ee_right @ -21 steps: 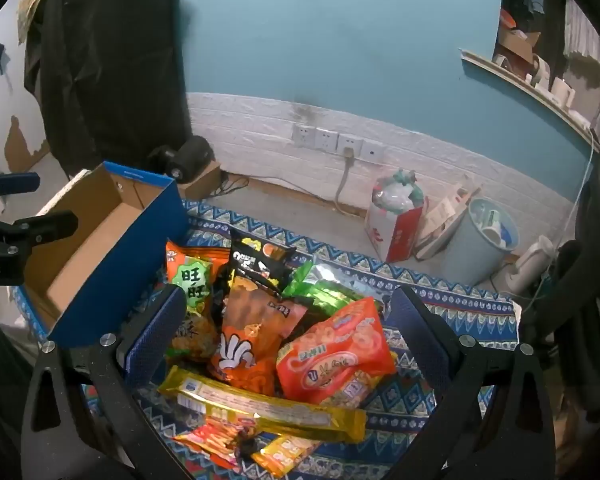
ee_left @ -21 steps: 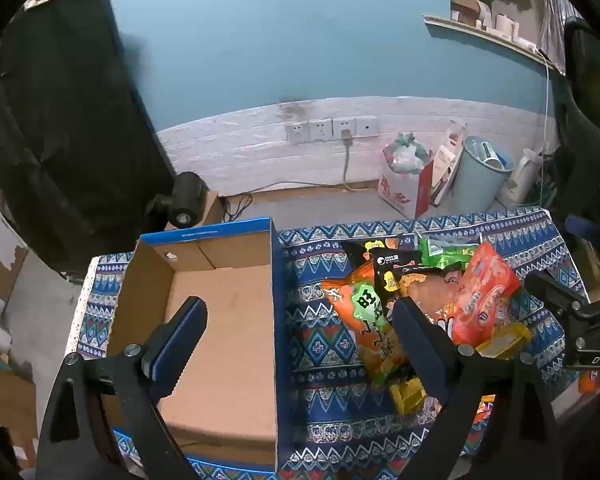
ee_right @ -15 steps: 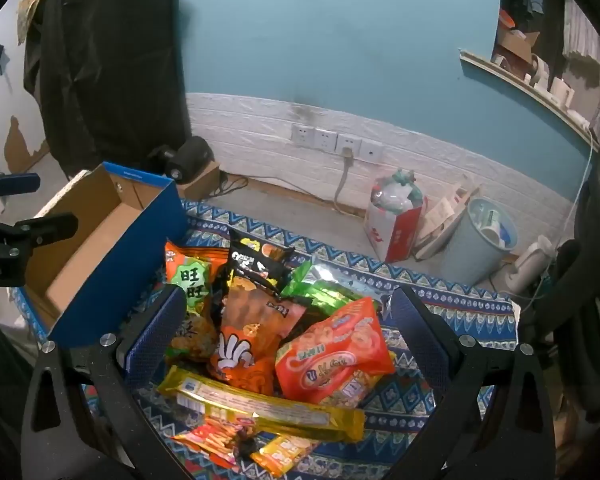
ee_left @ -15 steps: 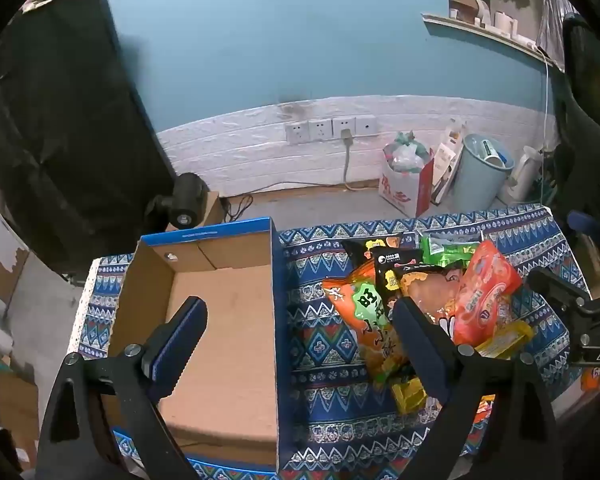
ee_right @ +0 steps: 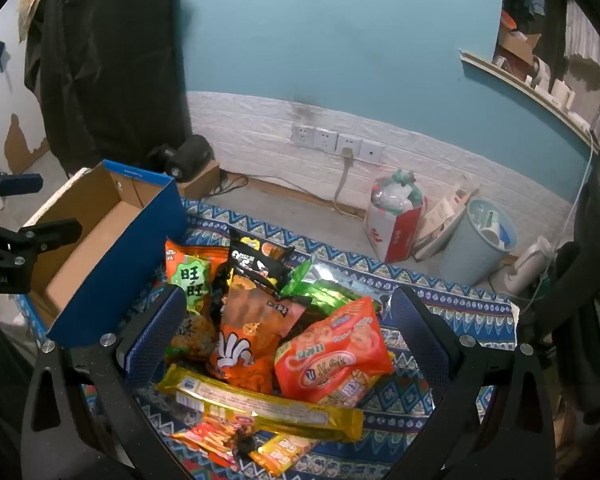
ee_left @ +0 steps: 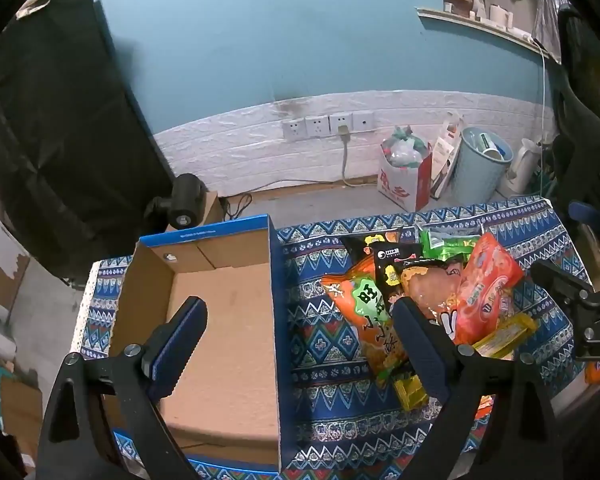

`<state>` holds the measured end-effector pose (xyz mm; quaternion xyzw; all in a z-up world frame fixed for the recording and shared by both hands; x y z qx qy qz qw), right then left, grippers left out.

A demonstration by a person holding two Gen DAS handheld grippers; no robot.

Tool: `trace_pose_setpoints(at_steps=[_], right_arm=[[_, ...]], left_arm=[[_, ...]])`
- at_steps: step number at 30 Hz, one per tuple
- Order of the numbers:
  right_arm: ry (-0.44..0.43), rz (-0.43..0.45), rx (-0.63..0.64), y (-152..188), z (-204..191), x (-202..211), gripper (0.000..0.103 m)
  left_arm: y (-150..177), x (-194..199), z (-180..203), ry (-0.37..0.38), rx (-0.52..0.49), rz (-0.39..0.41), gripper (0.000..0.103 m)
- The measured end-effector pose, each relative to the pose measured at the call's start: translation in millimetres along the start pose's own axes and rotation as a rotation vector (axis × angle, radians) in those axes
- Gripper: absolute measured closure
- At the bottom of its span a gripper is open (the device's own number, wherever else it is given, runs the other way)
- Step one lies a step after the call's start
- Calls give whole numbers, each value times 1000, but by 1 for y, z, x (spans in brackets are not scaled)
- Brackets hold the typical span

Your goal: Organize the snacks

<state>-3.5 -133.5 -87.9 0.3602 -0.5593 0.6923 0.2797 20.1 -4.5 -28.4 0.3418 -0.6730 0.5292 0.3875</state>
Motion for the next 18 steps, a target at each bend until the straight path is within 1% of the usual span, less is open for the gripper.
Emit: trace_pose_setpoints(at_steps=[18], right_arm=[[6, -5, 4, 0, 1, 2, 3]], left_arm=[[0, -2, -1, 4, 3, -15, 8]])
Point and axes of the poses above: each gripper's, at about its wrist camera, not at the fingertips, and x roughly against the way its jaws point, z to its right, y to its underside, the point moved 3 cm from there along -x, roughly the way its jaws point, and after that the axes turned 13 degrees about -z, right-handed, at the moved point
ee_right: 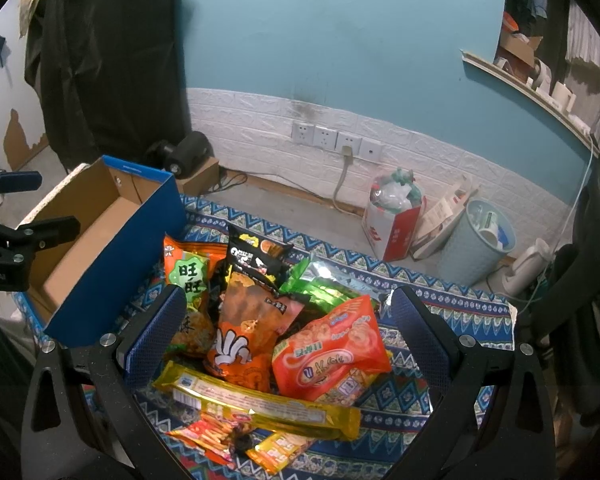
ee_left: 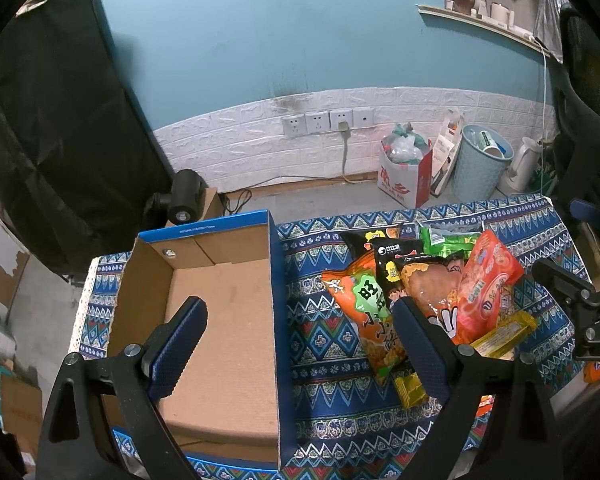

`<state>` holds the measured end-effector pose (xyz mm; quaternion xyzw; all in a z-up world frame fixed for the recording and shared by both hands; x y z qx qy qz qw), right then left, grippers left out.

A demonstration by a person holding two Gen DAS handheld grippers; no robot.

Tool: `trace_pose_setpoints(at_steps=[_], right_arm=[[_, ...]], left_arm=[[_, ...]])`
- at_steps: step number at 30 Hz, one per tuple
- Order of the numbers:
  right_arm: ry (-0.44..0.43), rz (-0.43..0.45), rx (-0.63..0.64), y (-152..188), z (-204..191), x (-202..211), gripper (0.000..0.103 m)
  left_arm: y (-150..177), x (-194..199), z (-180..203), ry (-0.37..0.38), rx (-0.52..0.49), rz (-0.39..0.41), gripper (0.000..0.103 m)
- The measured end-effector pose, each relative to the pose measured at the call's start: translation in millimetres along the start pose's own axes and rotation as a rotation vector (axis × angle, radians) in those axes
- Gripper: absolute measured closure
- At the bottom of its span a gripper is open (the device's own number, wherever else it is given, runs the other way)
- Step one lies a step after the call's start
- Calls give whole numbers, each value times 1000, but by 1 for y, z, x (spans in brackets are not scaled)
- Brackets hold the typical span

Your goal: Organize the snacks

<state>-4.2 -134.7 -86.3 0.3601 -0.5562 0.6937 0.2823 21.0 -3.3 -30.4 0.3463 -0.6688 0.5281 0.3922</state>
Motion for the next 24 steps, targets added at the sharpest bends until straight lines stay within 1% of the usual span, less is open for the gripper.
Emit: trace_pose_setpoints(at_steps=[24], right_arm=[[8, -1, 5, 1, 1, 1, 3]], left_arm=[[3, -1, 4, 5, -6, -6, 8]])
Point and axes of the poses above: each gripper's, at about its wrist camera, not at the fingertips, and x roughly against the way its jaws point, z to its right, y to its underside, the point moved 3 cm from there along -x, roughly the way its jaws point, and after that the axes turned 13 degrees about -z, right-handed, at the moved point
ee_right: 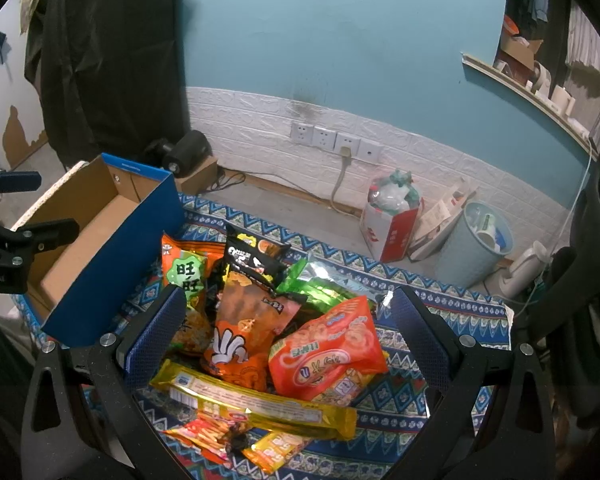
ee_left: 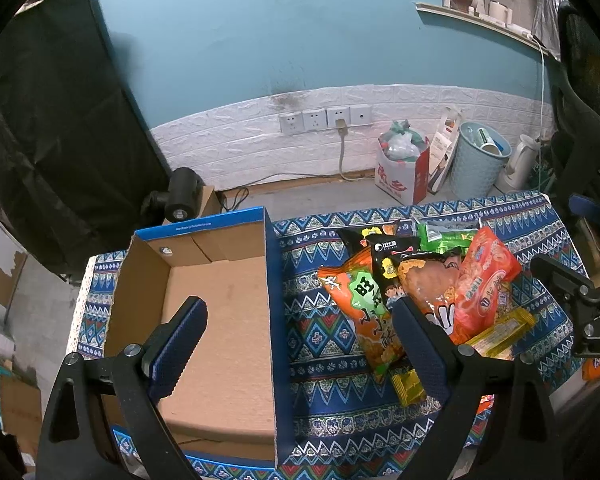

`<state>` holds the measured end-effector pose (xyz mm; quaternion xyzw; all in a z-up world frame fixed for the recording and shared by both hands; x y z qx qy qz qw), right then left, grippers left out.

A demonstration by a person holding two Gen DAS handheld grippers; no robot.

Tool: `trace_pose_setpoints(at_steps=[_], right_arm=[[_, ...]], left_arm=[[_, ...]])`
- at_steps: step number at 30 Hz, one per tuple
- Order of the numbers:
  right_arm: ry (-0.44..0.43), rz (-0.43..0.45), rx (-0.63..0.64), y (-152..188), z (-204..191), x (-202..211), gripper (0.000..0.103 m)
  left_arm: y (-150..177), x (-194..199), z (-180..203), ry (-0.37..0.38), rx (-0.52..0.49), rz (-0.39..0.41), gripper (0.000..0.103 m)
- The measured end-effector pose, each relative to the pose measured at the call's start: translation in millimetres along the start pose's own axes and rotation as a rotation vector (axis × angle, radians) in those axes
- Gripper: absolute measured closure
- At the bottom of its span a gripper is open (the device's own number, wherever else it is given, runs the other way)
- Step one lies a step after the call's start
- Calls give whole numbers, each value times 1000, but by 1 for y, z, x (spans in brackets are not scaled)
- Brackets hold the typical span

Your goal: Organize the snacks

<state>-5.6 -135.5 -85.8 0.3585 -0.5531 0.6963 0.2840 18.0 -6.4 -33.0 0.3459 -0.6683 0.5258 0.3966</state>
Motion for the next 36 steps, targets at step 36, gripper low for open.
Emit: trace_pose_setpoints(at_steps=[36], right_arm=[[7, 0, 5, 1, 3, 3, 3]], left_arm=[[1, -1, 2, 2, -6, -1, 8]])
Point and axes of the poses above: each gripper's, at about its wrist camera, not at the fingertips, and x roughly against the way its jaws point, z to its right, y to its underside, the point moved 3 cm from there along -x, roughly the way its jaws point, and after that the axes turned 13 degrees about -z, right-handed, at the moved point
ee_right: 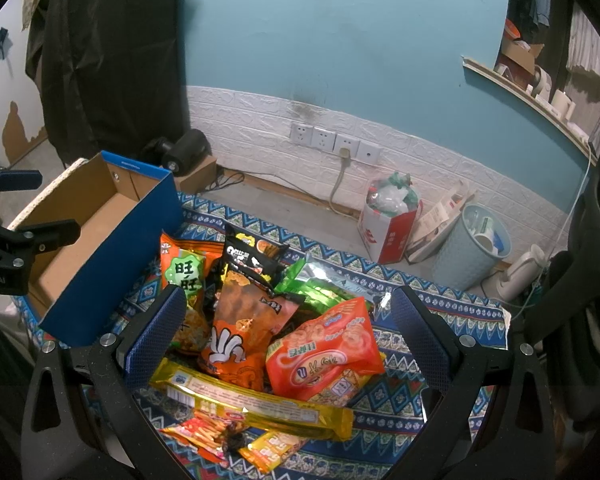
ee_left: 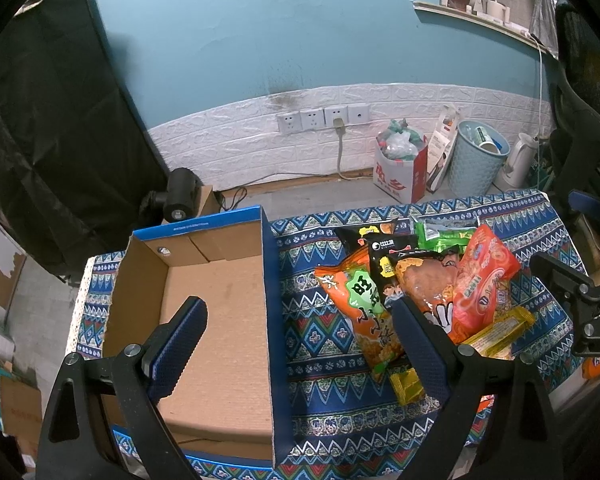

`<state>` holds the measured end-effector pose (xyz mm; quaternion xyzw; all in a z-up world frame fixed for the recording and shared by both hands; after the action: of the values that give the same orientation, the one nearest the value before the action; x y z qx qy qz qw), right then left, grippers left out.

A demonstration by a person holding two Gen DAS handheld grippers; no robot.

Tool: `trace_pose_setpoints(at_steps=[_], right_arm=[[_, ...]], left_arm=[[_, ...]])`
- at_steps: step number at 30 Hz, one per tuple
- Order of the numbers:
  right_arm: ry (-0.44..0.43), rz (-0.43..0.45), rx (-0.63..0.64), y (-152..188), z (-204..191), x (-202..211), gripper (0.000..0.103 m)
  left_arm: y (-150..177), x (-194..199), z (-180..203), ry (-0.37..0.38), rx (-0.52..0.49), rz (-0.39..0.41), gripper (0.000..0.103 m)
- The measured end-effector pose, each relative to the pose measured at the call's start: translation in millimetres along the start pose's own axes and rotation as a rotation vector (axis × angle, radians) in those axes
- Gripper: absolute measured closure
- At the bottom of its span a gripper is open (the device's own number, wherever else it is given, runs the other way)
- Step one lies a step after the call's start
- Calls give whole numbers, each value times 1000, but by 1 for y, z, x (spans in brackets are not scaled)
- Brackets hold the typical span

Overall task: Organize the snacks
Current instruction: 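Grasp the orange Wangwang bag with left tool while right tool grasps red cracker bag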

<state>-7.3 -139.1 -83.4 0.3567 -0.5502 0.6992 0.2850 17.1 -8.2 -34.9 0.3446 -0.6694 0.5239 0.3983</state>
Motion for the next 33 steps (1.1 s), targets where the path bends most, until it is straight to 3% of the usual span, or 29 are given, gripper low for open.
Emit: trace_pose_setpoints(at_steps=[19, 33], right_arm=[[-7, -7, 7, 5, 3, 0, 3], [27, -110, -64, 13, 51, -40, 3]], left_arm=[[-5, -13, 10, -3, -14, -37, 8], [-1, -80, 28, 50, -13, -231, 8]])
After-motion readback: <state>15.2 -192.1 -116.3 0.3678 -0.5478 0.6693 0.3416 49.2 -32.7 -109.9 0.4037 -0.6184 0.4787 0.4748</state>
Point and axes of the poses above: each gripper's, at about its wrist camera, not at the fingertips, and x roughly against the way its jaws point, z to its right, y to its underside, the point moved 3 cm from there along -x, roughly the way its jaws point, and after that the axes turned 13 degrees about -z, right-handed, at the moved point
